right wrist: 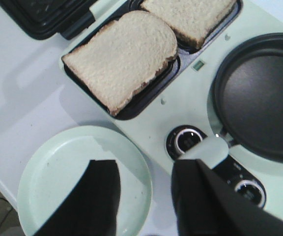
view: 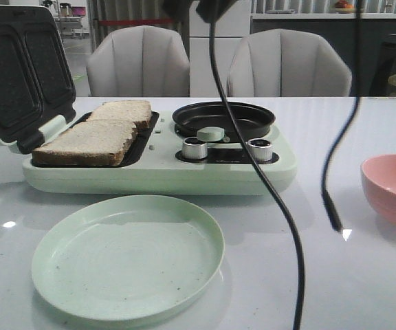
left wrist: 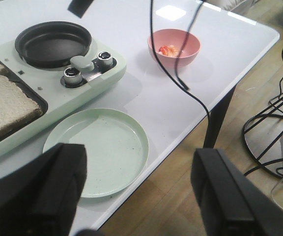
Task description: Make breakfast with bread and shrimp
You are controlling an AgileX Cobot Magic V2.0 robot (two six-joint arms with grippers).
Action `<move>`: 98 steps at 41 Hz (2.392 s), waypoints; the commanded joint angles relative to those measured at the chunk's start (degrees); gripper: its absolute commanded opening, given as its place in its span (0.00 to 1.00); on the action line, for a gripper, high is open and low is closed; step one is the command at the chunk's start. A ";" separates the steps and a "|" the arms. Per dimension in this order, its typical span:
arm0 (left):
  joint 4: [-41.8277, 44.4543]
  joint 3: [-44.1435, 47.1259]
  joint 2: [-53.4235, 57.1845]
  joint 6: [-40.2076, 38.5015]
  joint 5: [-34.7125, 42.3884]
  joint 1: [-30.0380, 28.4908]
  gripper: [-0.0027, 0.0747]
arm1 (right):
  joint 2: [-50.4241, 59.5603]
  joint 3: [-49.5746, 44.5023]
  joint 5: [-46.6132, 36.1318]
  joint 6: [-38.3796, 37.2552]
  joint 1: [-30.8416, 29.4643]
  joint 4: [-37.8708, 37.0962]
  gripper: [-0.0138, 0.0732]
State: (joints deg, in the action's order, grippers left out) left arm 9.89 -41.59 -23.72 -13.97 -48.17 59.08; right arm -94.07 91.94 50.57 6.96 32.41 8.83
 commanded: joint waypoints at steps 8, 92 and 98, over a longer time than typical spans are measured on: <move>0.13 -1.49 -0.49 -0.02 4.84 0.41 0.69 | 19.75 -16.94 -5.75 -3.61 1.69 -5.39 0.59; -45.53 -20.68 -50.88 38.55 -3.09 -76.59 0.20 | 47.44 -48.80 -12.41 -3.84 1.62 -7.02 0.59; -52.69 -26.37 -58.49 41.04 -0.78 -80.29 0.20 | 47.44 -48.80 -12.41 -3.84 1.62 -7.02 0.59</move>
State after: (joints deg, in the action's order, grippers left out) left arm -36.39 -63.40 -80.25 25.14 -52.53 -20.01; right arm -47.03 41.47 41.81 3.25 33.99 2.31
